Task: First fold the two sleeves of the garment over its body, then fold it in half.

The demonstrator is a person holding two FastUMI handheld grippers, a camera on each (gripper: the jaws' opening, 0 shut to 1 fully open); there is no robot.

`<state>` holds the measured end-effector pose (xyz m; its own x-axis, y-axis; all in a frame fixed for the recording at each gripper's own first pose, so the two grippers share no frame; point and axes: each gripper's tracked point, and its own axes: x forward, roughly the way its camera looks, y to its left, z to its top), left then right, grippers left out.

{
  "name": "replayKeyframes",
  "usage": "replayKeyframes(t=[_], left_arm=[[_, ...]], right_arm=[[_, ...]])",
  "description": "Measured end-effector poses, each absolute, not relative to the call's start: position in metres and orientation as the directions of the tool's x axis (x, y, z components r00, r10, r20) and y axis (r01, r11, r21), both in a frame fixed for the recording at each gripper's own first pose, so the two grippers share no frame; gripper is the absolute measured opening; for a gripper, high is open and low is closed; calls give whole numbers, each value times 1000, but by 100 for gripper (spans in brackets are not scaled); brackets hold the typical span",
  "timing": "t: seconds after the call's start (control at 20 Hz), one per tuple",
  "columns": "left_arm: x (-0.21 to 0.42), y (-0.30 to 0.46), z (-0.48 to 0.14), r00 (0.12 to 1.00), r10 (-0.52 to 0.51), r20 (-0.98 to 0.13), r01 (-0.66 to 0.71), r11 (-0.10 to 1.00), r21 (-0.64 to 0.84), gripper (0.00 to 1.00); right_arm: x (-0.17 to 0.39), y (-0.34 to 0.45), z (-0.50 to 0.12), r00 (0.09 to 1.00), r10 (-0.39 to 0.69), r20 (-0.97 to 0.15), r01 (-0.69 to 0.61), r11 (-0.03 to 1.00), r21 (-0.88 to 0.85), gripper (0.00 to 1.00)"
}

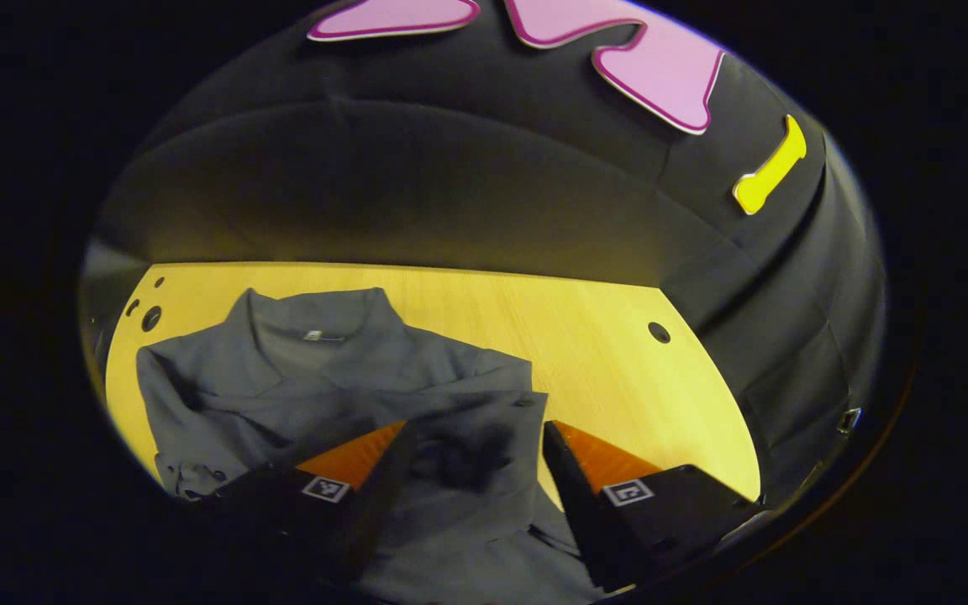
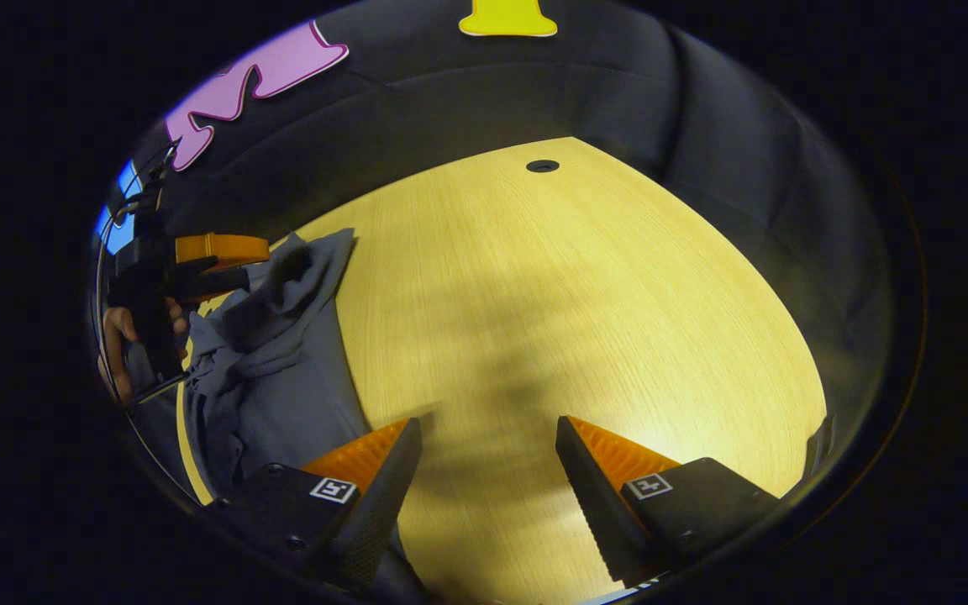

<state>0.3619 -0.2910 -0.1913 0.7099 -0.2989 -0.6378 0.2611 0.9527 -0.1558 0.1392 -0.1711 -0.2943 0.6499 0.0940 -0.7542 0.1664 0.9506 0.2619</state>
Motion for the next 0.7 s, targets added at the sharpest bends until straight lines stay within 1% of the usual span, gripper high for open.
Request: replayKeyframes(t=[0.05, 0.1, 0.2, 0.4, 0.6, 0.7], left_arm=[[359, -275, -186, 723, -267, -637, 243, 962, -127, 96], [353, -259, -182, 734, -246, -633, 231, 967, -107, 96], [331, -235, -171, 745, -238, -624, 219, 970, -108, 96], [273, -164, -167, 758, -197, -621, 182, 979, -89, 97], [198, -92, -185, 749, -156, -644, 130, 988, -89, 96], [161, -49, -202, 734, -119, -669, 80, 993, -88, 96]], right_arm=[[138, -165, -293, 650, 99, -753, 160, 951, 264, 99], [137, -158, -291, 651, 104, -752, 152, 953, 264, 99], [133, -149, -288, 655, 109, -747, 130, 958, 254, 99], [109, -119, -286, 637, 141, -758, 107, 957, 268, 100], [81, -85, -291, 597, 176, -783, 85, 956, 280, 100], [66, -71, -300, 566, 191, -802, 72, 957, 280, 99]])
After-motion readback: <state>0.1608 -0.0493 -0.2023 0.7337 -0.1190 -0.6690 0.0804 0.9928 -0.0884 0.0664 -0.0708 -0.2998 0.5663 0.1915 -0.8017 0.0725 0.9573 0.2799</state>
